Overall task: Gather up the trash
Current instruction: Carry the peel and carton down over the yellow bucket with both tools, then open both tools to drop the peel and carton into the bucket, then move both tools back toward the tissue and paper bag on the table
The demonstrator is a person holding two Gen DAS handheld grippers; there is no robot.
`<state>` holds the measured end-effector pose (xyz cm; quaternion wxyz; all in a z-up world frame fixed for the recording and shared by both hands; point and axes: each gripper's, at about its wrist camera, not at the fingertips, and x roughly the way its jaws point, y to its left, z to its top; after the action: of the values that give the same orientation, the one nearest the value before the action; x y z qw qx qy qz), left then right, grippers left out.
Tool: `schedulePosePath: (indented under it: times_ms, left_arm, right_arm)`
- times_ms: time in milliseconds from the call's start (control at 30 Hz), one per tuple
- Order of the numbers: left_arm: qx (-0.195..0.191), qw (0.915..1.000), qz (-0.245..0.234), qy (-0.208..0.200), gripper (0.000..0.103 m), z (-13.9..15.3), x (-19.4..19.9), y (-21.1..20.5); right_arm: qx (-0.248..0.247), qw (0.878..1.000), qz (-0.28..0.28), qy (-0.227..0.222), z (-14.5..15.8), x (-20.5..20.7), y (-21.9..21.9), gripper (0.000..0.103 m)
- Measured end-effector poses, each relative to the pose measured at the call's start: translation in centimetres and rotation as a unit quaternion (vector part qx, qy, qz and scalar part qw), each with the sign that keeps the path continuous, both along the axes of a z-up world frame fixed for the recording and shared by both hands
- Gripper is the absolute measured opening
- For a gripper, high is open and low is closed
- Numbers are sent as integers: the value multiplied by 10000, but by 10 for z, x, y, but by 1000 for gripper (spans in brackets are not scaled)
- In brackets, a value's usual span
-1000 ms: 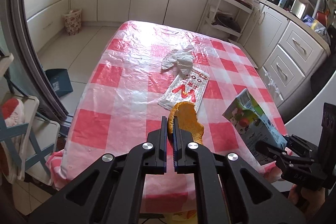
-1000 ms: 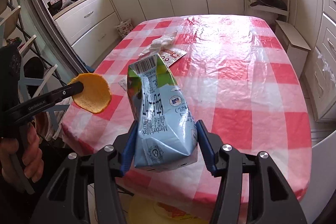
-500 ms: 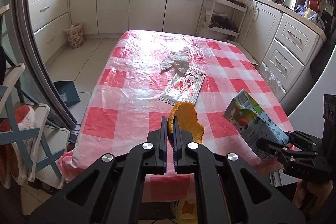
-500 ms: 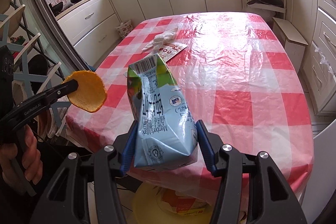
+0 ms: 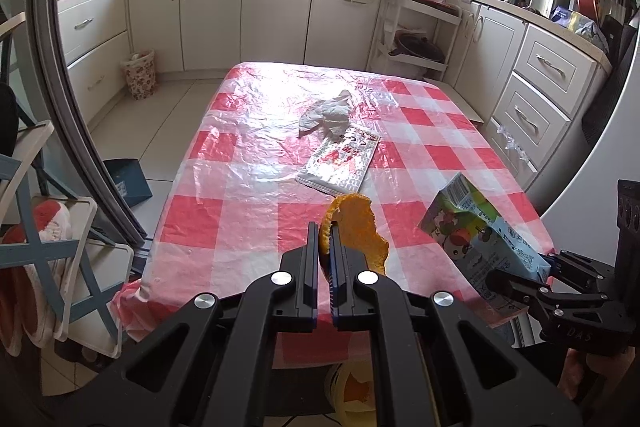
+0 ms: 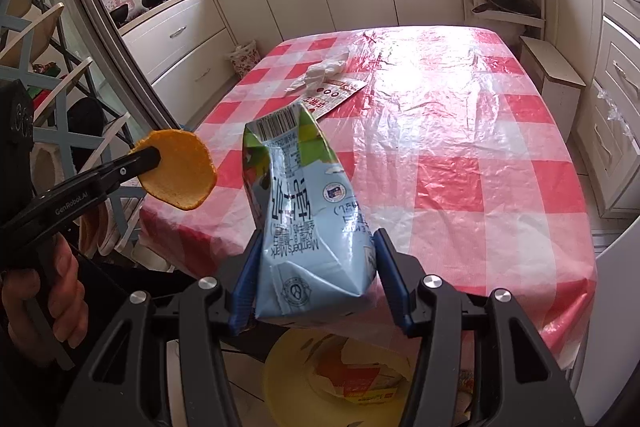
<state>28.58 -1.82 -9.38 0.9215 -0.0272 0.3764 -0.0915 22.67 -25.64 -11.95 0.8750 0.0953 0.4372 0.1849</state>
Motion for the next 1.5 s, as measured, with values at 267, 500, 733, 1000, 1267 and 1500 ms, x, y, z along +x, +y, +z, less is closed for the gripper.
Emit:
schedulePosePath:
  times_ms: [267, 500, 733, 1000, 1267, 1500]
  left_arm:
    - [-5, 9997, -226, 56, 4, -4, -26, -5]
    - [-18, 9981, -579, 227, 4, -14, -58, -17]
    - [118, 9908, -1131, 731, 5, -44, -85, -47]
    - [492, 9734, -1894, 1188, 6, -74, -109, -90]
    - [524, 9783, -1748, 985, 26, -63, -108, -86]
    - [398, 9854, -1376, 915, 31, -57, -97, -71]
  right_arm:
    - [-36, 9998, 174, 74, 2, -39, 9, 54]
    - [-520, 9974, 333, 382, -12, -84, 22, 54]
    - [-1031, 9897, 320, 942, -40, -99, 21, 54]
    - [-1063, 9888, 98, 1046, -42, -99, 14, 66]
    - [-504, 9961, -310, 655, -28, -103, -7, 72]
    - [263, 9938, -968, 470, -16, -102, -37, 72]
